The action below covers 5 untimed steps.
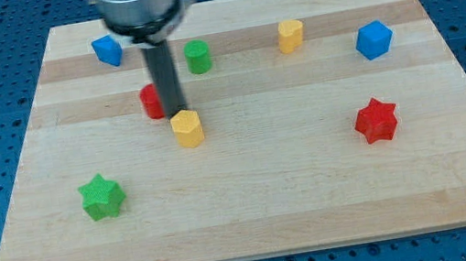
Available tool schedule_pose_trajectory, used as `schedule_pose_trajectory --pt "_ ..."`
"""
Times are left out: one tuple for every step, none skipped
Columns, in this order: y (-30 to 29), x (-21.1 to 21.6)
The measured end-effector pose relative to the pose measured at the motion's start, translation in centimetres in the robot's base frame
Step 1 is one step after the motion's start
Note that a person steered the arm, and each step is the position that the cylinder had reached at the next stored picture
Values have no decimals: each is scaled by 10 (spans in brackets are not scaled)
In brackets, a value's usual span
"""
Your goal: Push the red circle to the bottom of the blue triangle
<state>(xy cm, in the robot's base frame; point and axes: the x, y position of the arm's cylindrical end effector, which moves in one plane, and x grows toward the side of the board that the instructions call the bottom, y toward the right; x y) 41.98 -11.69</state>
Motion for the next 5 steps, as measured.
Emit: schedule_pose_trajectory --pt "-64 -26" --pt "-60 -36" --pt "-35 3" --pt "3 -13" --pt "-51 -52"
